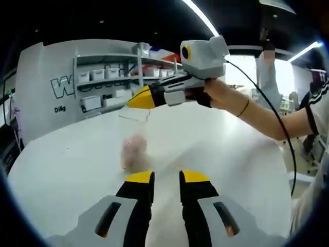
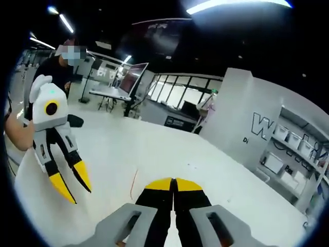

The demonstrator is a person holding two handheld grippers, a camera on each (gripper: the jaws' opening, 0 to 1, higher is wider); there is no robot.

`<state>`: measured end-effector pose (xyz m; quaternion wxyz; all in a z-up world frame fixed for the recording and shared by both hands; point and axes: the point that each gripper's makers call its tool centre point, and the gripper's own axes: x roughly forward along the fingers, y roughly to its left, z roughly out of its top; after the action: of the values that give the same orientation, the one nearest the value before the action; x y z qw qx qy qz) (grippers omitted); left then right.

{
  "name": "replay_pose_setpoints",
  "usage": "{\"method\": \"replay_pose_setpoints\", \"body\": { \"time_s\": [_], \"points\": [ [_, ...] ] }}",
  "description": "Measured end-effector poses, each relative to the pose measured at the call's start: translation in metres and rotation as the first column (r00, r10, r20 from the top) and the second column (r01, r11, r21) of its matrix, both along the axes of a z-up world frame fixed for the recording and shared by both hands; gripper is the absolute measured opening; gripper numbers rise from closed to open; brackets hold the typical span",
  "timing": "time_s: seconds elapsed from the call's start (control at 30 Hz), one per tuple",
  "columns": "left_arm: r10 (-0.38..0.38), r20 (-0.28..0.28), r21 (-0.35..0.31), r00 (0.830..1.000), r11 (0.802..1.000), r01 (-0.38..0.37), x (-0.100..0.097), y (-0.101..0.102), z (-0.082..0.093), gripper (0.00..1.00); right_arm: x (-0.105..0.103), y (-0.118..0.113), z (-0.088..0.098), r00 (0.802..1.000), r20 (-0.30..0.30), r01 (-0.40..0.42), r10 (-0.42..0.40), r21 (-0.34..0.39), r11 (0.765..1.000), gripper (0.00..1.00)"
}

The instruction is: Open the resealable bag by pulling the two sides of the seal apart until the entire bag opening is separated and visibly accessible.

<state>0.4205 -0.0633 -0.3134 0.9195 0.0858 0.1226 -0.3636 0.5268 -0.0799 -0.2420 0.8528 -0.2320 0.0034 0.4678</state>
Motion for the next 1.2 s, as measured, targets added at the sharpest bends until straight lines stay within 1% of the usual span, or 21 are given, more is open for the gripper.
{"method": "replay_pose_setpoints", "body": {
  "time_s": [0.3, 0.43, 0.63, 0.83, 1.03, 1.2],
  "points": [
    [0.007, 0.000, -0.001, 1.000, 1.000, -0.007, 0.001, 0.002, 0.000, 0.21, 0.022, 0.008, 0.002, 1.000, -0.002, 0.010, -0.010, 0.006, 1.000, 0.00],
    [0.009, -0.001, 0.000, 1.000, 1.000, -0.009, 0.001, 0.002, 0.000, 0.21, 0.031, 0.009, -0.001, 1.000, -0.003, 0.019, -0.019, 0.006, 1.000, 0.00],
    [0.012, -0.009, 0.003, 1.000, 1.000, -0.012, 0.002, 0.003, -0.002, 0.21, 0.045, 0.012, -0.001, 0.999, -0.015, 0.034, -0.033, 0.018, 0.999, 0.00],
    [0.012, -0.007, 0.002, 1.000, 1.000, -0.012, 0.002, 0.003, -0.002, 0.21, 0.052, 0.013, 0.002, 0.999, -0.014, 0.040, -0.040, 0.028, 0.999, 0.00],
    [0.007, -0.014, 0.014, 1.000, 1.000, -0.006, 0.000, 0.002, -0.005, 0.20, 0.055, 0.013, -0.005, 0.999, -0.025, 0.036, -0.036, 0.018, 0.999, 0.00],
    [0.007, -0.015, 0.015, 1.000, 1.000, -0.007, 0.001, 0.002, -0.005, 0.20, 0.060, 0.012, -0.003, 0.999, -0.025, 0.041, -0.041, 0.021, 0.999, 0.00]
  ]
}}
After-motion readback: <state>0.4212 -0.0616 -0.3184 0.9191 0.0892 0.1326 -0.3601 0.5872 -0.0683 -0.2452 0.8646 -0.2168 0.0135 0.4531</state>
